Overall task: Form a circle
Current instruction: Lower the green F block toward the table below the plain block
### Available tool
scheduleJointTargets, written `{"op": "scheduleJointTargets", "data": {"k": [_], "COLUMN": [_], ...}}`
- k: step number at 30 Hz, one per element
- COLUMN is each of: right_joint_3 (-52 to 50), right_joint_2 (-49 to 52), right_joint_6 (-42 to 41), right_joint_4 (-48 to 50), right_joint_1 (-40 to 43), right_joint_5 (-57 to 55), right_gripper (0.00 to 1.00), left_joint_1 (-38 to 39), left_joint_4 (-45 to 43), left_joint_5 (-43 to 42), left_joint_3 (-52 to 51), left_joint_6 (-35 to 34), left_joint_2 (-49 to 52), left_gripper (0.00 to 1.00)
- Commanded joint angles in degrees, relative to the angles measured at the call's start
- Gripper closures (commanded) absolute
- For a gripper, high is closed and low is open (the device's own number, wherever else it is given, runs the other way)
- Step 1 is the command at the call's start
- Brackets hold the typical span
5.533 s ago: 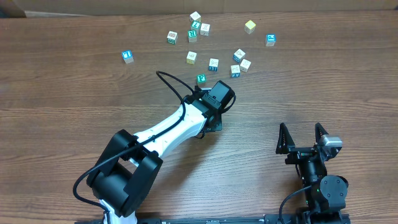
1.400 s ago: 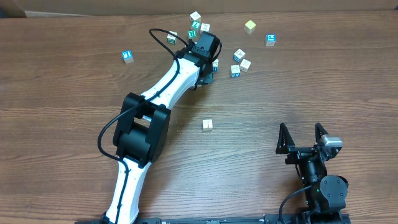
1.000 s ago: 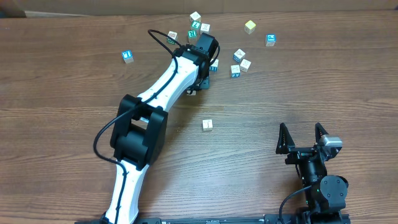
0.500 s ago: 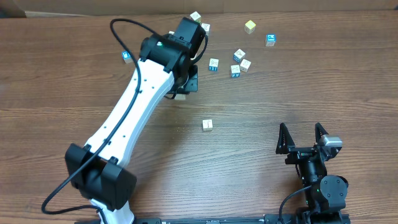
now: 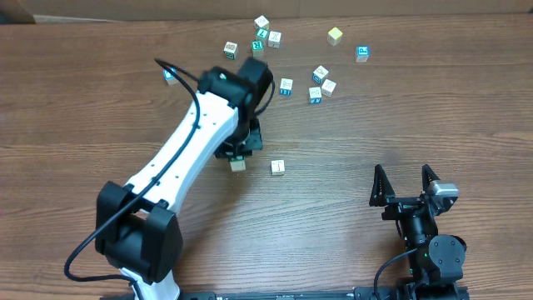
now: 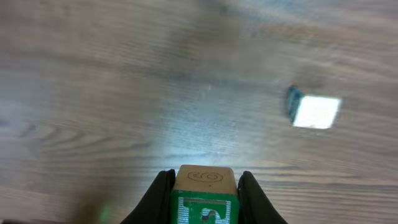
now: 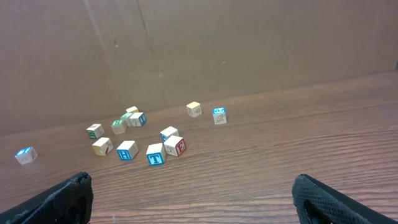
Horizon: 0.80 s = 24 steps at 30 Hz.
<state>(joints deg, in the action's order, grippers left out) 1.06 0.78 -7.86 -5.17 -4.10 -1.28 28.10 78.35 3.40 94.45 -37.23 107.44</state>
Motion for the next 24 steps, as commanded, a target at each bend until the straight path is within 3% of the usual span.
{"op": "scheduleJointTargets", "data": {"k": [1, 11, 24], "right_joint_3": [-0.59, -0.59, -0.59], "right_joint_2": [-0.61, -0.61, -0.61], "right_joint_6": [0.83, 0.83, 0.83], "right_joint_4": [0.35, 0.37, 0.37], "right_joint_1": [0.33, 0.33, 0.33], "right_joint_5": [0.52, 0.52, 0.52], "right_gripper": [0.00, 0.00, 0.00], "left_joint_1": [2.19, 7.04, 12.76], "left_joint_4": [-5.18, -15.98, -19.56], "left_joint_5": [-0.55, -0.72, -0.44], "left_joint_3": [-7.54, -19.80, -21.77], "left_joint_6": [-4.59, -7.17, -8.07], "left_joint_2": [0.04, 0.04, 0.07], "left_gripper": [0.85, 0.85, 0.85]}}
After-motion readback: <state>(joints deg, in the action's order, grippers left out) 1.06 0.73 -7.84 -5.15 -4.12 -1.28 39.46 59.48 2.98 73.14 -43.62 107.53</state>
